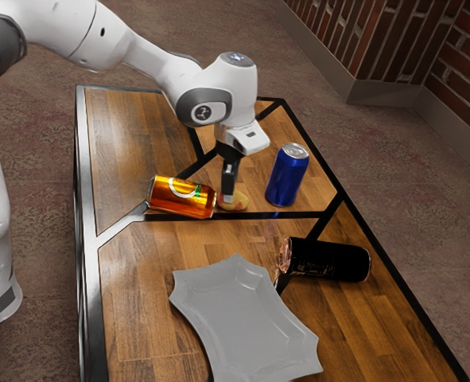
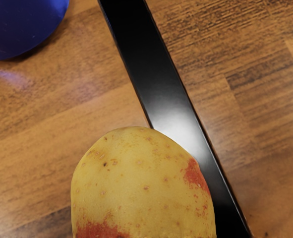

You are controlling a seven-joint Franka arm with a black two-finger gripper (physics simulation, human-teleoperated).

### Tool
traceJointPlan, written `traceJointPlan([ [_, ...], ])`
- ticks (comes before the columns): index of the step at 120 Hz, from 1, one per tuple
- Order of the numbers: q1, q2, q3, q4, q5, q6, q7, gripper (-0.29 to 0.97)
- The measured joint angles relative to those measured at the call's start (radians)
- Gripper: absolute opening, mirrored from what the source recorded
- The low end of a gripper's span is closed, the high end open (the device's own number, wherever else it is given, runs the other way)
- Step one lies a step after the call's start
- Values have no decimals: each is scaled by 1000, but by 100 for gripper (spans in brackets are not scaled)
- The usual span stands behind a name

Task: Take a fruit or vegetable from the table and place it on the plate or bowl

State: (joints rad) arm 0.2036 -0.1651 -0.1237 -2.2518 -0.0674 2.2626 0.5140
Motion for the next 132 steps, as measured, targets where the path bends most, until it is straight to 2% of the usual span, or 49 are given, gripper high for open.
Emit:
traceJointPlan([
  [52,2,40,-1,-1,-6,35,22,66],
  [105,2,60,-1,0,-20,65,32,46],
  [132,3,67,-1,0,-29,75,34,44],
])
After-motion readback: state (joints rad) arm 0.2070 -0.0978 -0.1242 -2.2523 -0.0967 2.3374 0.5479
